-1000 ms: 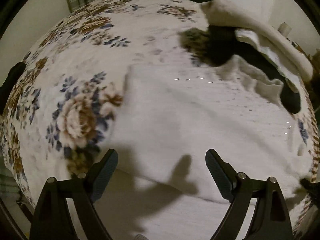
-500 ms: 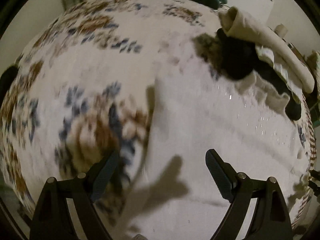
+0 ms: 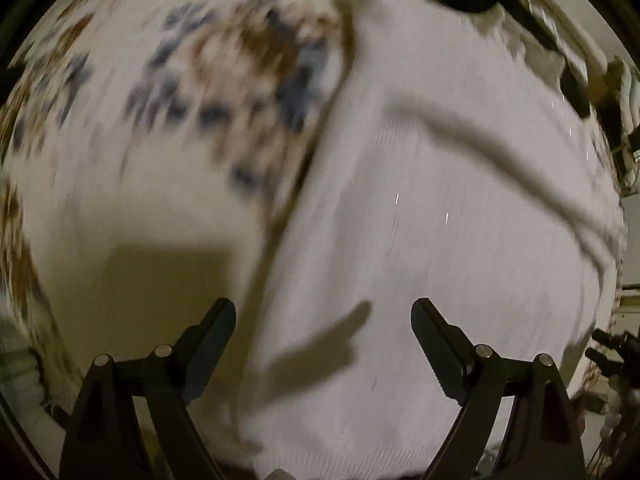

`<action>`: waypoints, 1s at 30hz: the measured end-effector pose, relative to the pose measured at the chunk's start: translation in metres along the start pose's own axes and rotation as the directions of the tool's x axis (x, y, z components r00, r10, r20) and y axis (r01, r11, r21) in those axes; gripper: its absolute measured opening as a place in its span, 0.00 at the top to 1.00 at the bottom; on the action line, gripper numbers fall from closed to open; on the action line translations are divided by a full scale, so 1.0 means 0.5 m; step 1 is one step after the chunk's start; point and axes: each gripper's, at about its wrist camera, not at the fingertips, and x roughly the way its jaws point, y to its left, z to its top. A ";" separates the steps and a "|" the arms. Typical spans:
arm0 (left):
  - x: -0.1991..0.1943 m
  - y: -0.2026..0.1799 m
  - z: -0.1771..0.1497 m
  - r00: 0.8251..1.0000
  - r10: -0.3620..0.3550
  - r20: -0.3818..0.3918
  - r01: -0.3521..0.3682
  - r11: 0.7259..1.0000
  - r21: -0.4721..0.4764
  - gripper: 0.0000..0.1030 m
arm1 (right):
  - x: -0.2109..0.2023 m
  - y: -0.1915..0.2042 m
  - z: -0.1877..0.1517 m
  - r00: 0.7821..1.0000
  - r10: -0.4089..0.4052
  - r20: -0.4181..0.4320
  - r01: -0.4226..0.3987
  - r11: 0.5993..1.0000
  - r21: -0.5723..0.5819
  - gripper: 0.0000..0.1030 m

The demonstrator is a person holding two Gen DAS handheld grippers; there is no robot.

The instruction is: Fold small clothes

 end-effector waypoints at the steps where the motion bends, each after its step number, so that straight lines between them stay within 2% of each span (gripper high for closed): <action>1: 0.004 0.010 -0.039 1.000 0.005 -0.015 -0.005 1.000 -0.015 0.13 | 0.007 -0.018 -0.020 1.000 0.007 -0.016 -0.006 1.000 0.004 0.33; 6: 0.025 0.033 -0.145 1.000 0.010 -0.019 -0.012 0.997 -0.072 0.13 | 0.031 -0.081 -0.086 0.996 0.047 -0.071 -0.048 0.999 -0.011 0.33; 11: 0.063 0.032 -0.208 0.999 -0.041 -0.024 0.038 0.990 -0.134 0.13 | 0.071 -0.116 -0.134 0.989 0.097 -0.115 -0.104 0.993 -0.056 0.33; 14: 0.074 0.020 -0.227 1.000 -0.015 0.003 0.016 0.994 -0.112 0.14 | 0.070 -0.120 -0.148 0.992 0.104 -0.075 -0.110 0.990 -0.085 0.32; 15: 0.074 0.015 -0.232 1.000 -0.007 0.020 0.009 0.994 -0.105 0.27 | 0.065 -0.118 -0.151 0.992 0.112 -0.065 -0.117 0.989 -0.094 0.32; 16: 0.069 0.009 -0.239 0.999 0.007 0.044 -0.003 0.996 -0.094 0.39 | 0.064 -0.116 -0.154 0.990 0.128 -0.057 -0.134 0.985 -0.106 0.38; 17: 0.062 0.003 -0.253 0.998 0.036 0.058 -0.031 0.996 -0.081 0.73 | 0.067 -0.116 -0.161 0.990 0.129 -0.054 -0.135 0.984 -0.117 0.43; 18: 0.056 -0.003 -0.259 0.997 0.044 0.065 -0.040 0.997 -0.072 0.85 | 0.068 -0.115 -0.166 0.992 0.118 -0.053 -0.124 0.984 -0.131 0.55; 19: 0.048 -0.006 -0.268 0.997 0.011 0.082 -0.005 0.998 -0.068 0.88 | 0.069 -0.113 -0.173 0.993 0.109 -0.051 -0.115 0.982 -0.148 0.66; 21: 0.036 -0.020 -0.293 0.994 0.014 0.113 -0.009 0.999 -0.040 0.91 | 0.071 -0.117 -0.185 0.991 0.119 -0.061 -0.127 0.981 -0.149 0.85; 25: 0.005 -0.023 -0.324 0.990 -0.016 0.143 0.024 0.998 -0.055 0.92 | 0.064 -0.121 -0.190 0.989 0.139 -0.047 -0.144 0.980 -0.136 0.90; 30: -0.079 0.010 -0.332 0.981 -0.064 0.183 0.080 0.994 -0.079 0.92 | 0.002 -0.161 -0.220 0.988 0.150 -0.025 -0.152 0.981 -0.123 0.92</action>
